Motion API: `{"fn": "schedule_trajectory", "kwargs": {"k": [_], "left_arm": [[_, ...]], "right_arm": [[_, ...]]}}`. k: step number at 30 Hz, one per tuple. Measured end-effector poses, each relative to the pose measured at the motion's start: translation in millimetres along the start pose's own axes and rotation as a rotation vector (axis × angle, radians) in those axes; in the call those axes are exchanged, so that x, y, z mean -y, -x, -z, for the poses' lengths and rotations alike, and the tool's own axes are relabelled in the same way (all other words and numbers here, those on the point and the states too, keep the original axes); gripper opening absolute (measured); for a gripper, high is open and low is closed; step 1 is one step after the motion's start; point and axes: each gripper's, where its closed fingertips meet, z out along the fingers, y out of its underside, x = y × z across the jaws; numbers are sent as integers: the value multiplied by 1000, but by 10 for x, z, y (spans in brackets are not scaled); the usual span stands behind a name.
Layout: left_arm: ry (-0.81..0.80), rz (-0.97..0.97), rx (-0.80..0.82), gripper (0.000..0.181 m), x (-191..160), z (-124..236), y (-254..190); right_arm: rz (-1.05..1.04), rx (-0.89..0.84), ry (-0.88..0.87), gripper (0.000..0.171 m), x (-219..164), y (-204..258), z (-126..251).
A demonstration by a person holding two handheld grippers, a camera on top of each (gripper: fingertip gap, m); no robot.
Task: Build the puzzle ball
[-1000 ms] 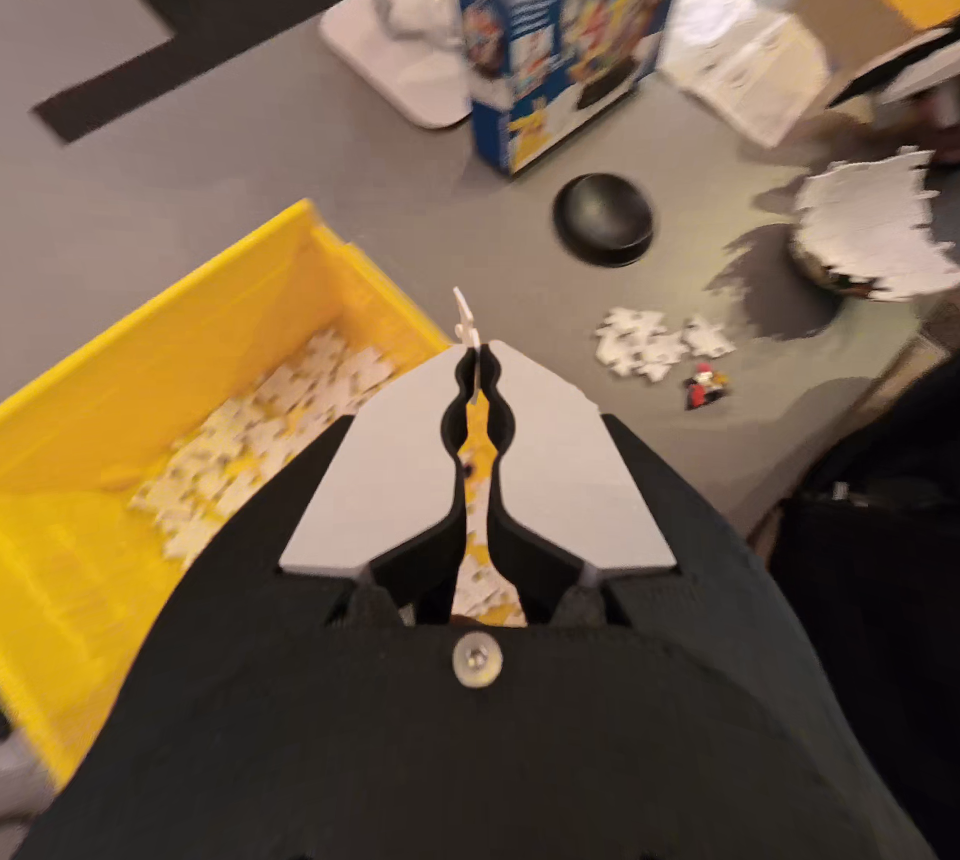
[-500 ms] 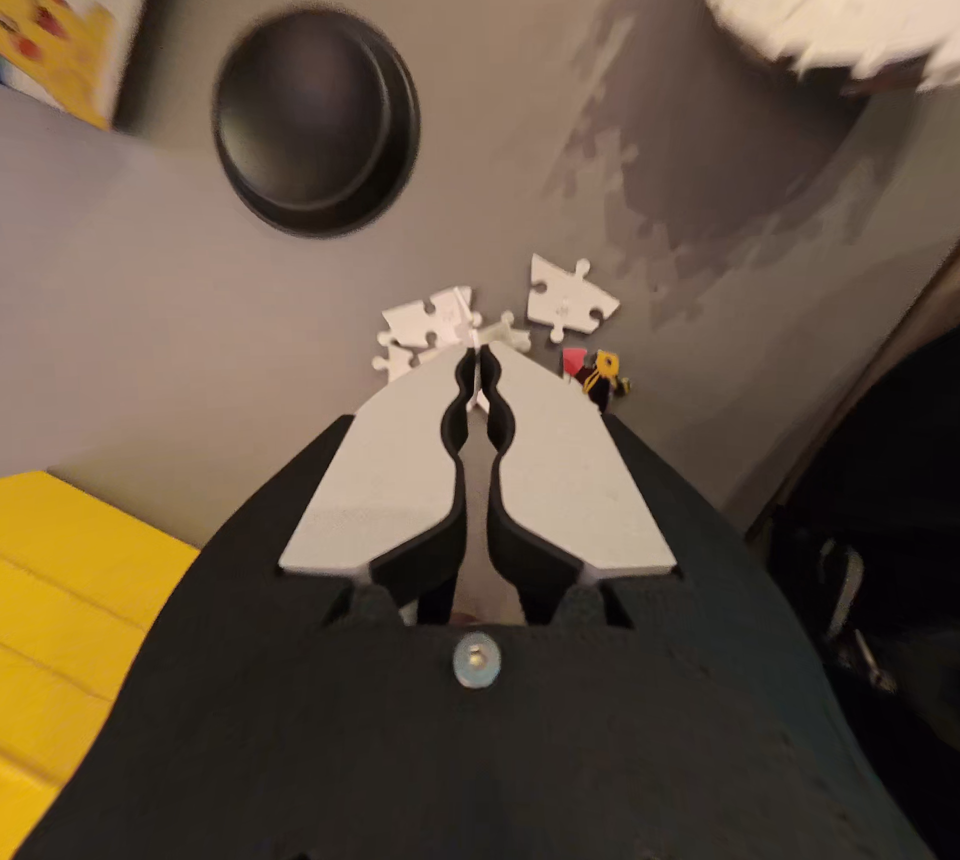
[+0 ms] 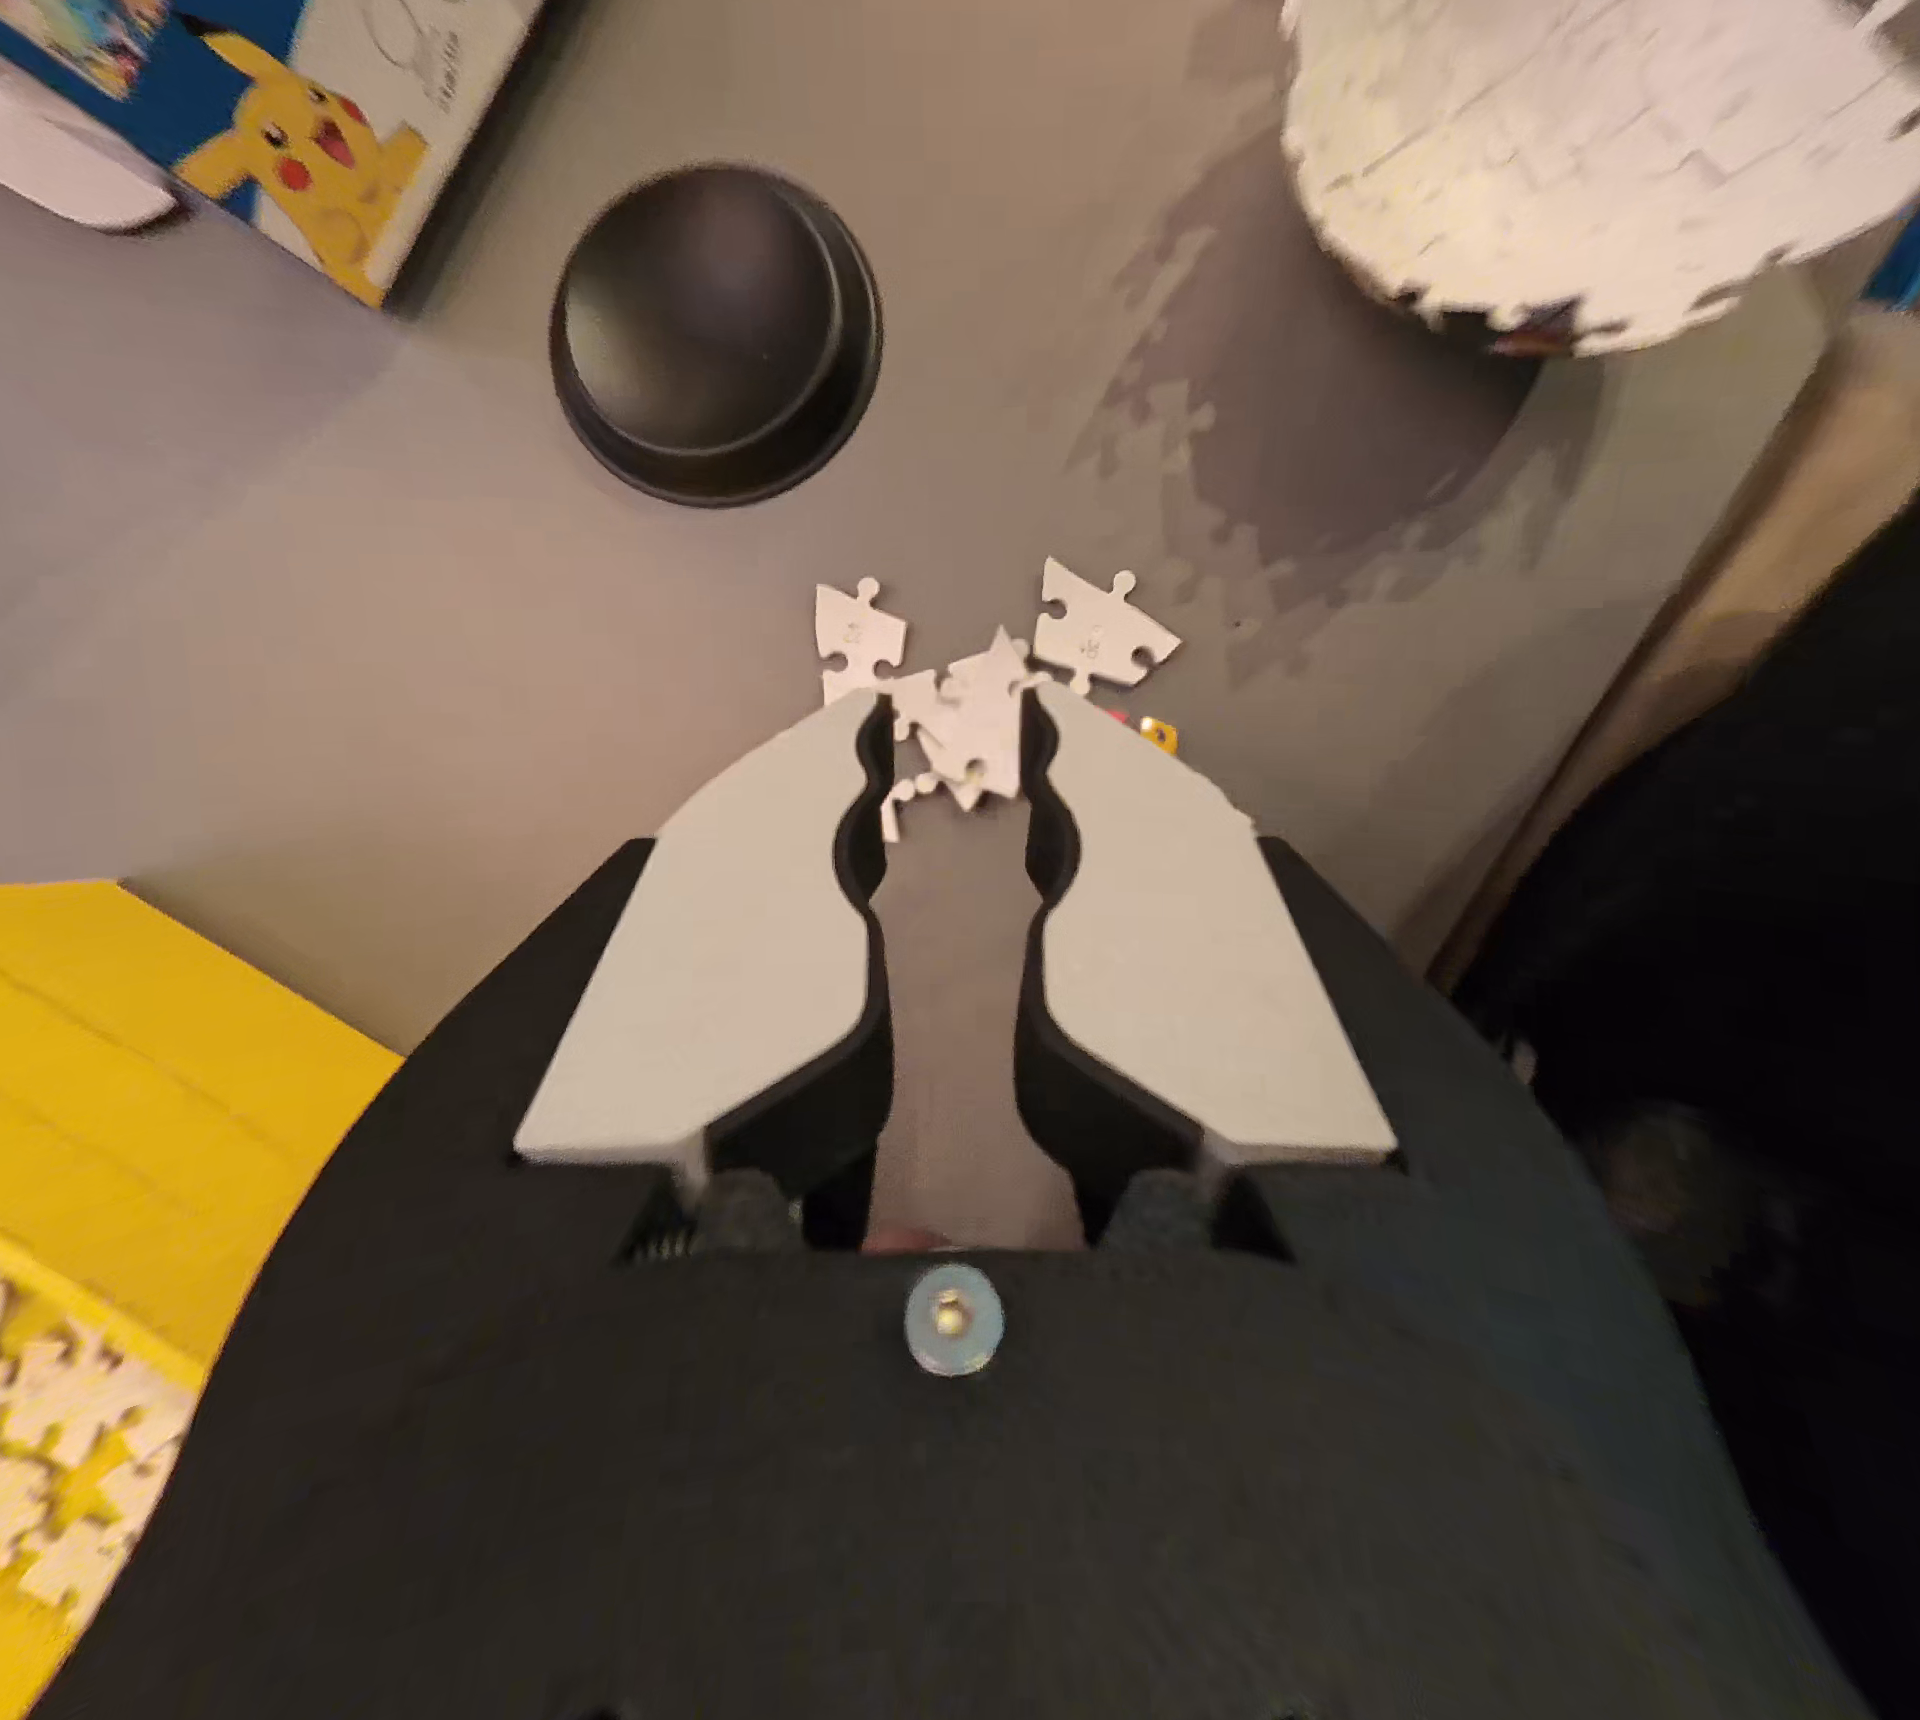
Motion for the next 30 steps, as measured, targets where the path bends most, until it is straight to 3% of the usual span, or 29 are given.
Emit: {"fn": "schedule_trajectory", "kwargs": {"k": [1,5,7,10,14,17,19,23,26,30], "left_arm": [[-41,16,-8,23,48,66,1],[-110,43,-9,20,62,228,50],[-154,48,0,8,63,329,88],[-232,44,124,0,39,579,346],[-287,130,326,3,-221,978,897],[-240,266,448,13,-672,1182,1381],[-132,360,501,24,-1130,1150,1665],[-44,589,411,36,-1736,891,1882],[-78,664,318,39,-1781,729,1913],[12,665,266,44,-1903,523,1933]], "right_arm": [[0,-2,0,44,0,-2,-1],[-1,-10,3,44,-4,-13,-6],[-3,-14,3,44,-3,-19,-7],[-4,-19,3,44,-2,-26,-9],[-6,-23,2,44,-1,-33,-8],[-6,-24,0,44,1,-36,-8],[-7,-23,1,44,0,-36,-8],[-7,-24,2,43,0,-38,-8],[-9,-25,0,43,2,-41,-6],[-12,-27,-1,43,4,-45,-4]]}}
